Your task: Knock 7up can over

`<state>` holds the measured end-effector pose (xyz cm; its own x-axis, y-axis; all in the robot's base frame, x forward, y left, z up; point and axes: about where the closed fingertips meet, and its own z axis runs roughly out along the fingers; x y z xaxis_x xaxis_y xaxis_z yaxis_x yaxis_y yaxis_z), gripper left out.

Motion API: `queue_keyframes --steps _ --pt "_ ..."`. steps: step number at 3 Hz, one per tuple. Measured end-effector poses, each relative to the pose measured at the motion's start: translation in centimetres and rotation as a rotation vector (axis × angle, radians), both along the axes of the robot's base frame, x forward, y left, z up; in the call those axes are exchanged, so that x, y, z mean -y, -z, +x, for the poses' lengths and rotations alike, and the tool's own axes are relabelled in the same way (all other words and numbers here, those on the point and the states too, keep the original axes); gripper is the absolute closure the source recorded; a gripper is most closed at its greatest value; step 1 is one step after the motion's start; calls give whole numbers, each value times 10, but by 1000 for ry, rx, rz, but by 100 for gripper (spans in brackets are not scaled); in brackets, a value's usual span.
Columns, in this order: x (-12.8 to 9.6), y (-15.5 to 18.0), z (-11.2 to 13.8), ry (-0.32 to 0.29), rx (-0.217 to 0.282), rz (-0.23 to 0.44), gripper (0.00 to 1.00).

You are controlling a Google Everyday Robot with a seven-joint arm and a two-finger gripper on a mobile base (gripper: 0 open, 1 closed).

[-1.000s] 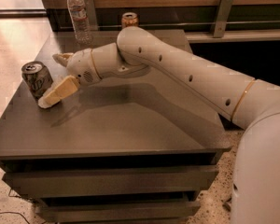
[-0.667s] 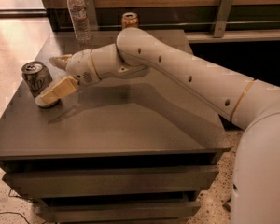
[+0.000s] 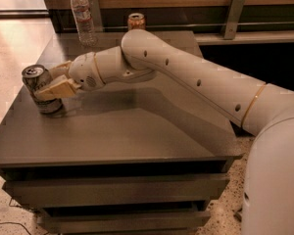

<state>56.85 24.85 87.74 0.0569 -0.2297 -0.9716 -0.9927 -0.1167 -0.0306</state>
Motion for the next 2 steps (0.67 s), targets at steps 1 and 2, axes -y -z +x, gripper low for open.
queue_keyframes --steps 1,2 --pt "-2 0 -1 -4 0 0 84" --pt "-4 0 -3 -9 -1 0 100"
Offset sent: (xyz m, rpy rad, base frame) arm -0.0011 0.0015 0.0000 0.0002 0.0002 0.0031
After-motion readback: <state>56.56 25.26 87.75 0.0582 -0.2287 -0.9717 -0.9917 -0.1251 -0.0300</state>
